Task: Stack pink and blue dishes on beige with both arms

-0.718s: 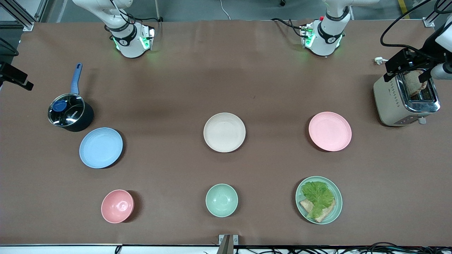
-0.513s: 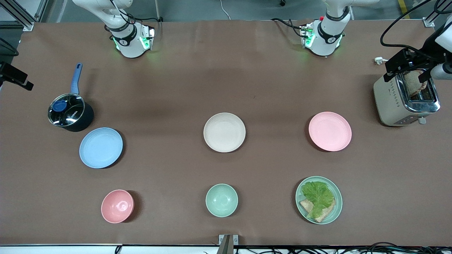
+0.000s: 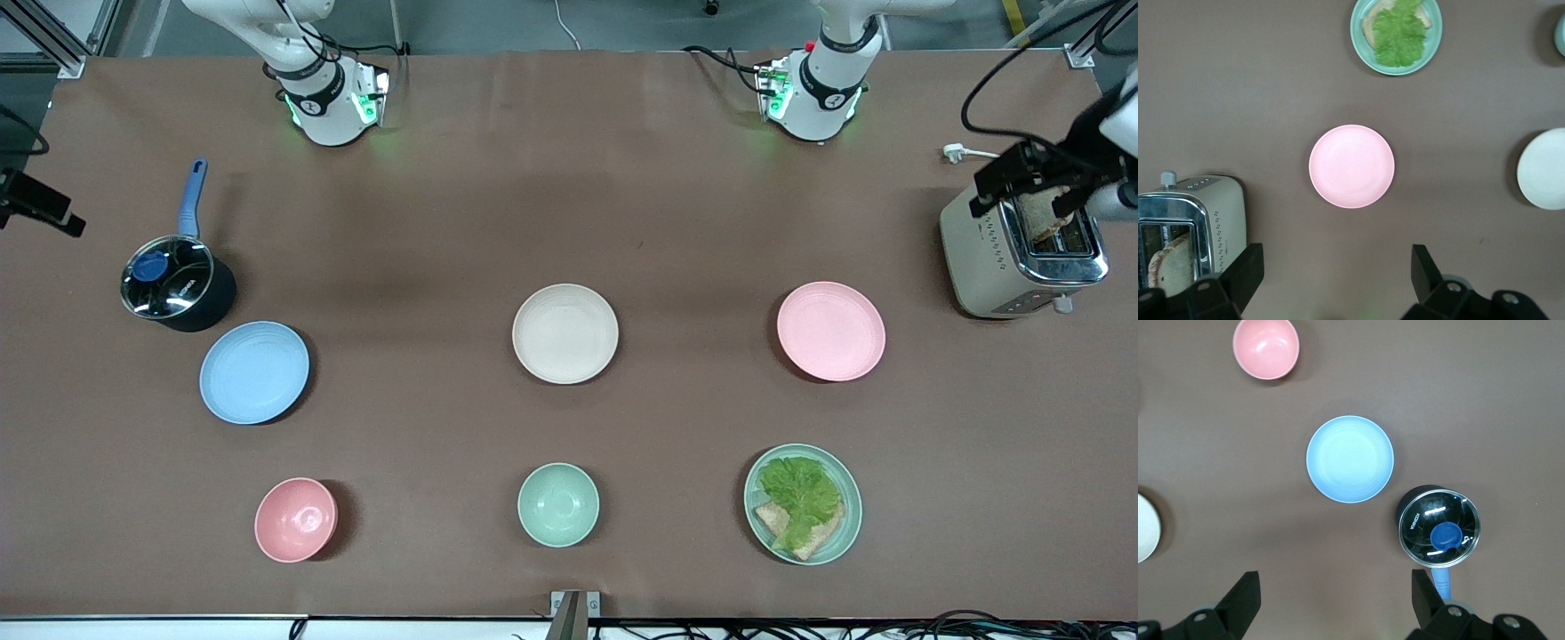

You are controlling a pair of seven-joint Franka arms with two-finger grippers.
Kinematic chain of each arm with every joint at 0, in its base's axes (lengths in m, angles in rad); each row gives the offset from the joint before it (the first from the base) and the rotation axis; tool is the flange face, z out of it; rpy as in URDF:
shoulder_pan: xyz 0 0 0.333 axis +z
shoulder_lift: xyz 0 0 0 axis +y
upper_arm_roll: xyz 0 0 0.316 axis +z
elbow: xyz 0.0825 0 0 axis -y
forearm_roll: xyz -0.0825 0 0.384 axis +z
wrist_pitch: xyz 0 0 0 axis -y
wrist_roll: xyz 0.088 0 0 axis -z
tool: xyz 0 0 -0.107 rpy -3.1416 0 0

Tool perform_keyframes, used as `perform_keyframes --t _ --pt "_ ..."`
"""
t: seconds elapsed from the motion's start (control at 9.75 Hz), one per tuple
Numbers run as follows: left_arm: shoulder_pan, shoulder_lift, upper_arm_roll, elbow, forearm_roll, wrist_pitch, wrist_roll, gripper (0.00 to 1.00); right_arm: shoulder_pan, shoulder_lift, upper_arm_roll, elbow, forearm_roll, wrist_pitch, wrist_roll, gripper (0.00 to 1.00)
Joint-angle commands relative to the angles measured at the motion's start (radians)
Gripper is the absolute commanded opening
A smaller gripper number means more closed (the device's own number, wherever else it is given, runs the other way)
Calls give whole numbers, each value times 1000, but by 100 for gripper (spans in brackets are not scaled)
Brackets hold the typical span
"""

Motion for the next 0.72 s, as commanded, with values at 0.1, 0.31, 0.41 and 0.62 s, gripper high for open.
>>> perform_keyframes --t 0.1,0.31,0.41,0.62 --pt "1 36 64 -304 -41 318 94 97 -23 126 -77 -25 19 77 -190 100" --pt "4 143 73 -363 -76 444 163 98 -31 186 -117 -169 81 283 -296 100" --pt "4 211 75 -363 -125 459 200 99 -31 229 -143 -241 139 394 -375 100" --pt "12 315 76 -377 -174 552 281 100 -36 391 -161 -283 245 569 -437 100"
